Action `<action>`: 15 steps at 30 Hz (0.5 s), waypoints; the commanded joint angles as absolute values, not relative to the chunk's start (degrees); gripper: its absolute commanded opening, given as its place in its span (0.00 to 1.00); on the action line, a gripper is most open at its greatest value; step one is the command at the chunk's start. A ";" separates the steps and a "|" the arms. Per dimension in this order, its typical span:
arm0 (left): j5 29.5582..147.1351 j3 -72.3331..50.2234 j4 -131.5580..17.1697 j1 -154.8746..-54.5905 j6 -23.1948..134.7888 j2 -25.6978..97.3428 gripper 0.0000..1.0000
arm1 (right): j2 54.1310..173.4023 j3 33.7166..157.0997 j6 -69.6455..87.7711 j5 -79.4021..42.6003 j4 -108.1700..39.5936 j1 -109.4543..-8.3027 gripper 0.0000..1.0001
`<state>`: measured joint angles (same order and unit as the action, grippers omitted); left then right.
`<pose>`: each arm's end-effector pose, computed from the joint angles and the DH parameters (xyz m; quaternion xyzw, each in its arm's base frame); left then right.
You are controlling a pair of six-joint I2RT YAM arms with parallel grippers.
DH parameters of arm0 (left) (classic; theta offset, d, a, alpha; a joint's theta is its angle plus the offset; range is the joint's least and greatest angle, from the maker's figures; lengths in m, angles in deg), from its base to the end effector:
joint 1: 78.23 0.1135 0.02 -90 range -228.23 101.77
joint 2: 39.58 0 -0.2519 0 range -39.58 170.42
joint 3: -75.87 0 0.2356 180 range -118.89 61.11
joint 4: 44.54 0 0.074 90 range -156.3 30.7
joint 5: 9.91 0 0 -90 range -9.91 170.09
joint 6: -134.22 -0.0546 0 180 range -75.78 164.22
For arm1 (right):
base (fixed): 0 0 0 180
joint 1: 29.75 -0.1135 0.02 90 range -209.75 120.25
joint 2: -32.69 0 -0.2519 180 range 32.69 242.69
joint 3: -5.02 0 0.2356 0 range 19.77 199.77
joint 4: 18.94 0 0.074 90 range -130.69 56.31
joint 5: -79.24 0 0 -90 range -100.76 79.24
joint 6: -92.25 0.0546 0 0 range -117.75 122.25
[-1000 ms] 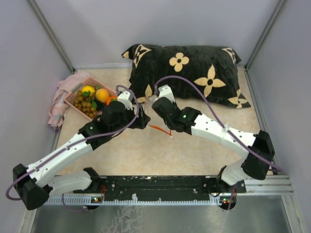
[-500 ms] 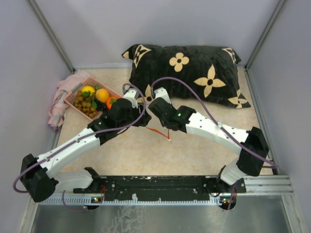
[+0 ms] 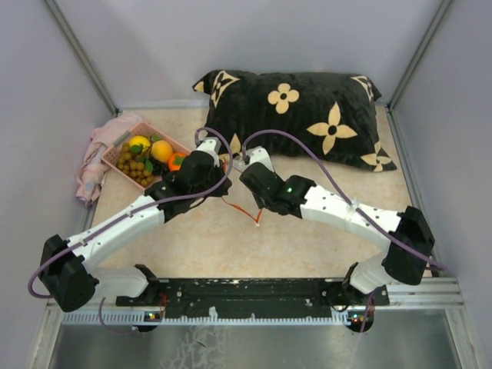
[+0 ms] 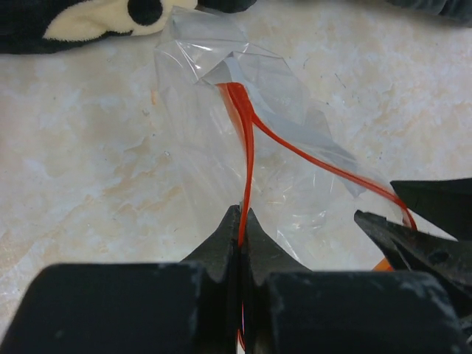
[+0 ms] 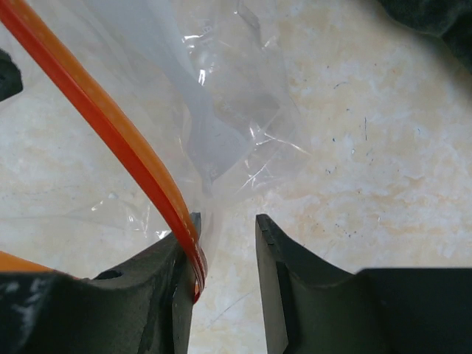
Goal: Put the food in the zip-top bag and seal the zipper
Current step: Open the zipper of the food storage bag.
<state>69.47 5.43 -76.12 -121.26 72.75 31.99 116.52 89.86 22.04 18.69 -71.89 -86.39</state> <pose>0.2140 -0.1860 0.2788 0.0663 0.8725 -0.2132 0.4347 0.1893 0.2387 0.2724 -0.2103 0.8936 0.0063 0.3964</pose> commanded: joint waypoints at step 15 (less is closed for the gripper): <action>72.88 4.34 -76.85 -119.76 78.17 32.49 0.00 | 106.56 78.00 24.56 24.28 -57.37 -90.66 0.09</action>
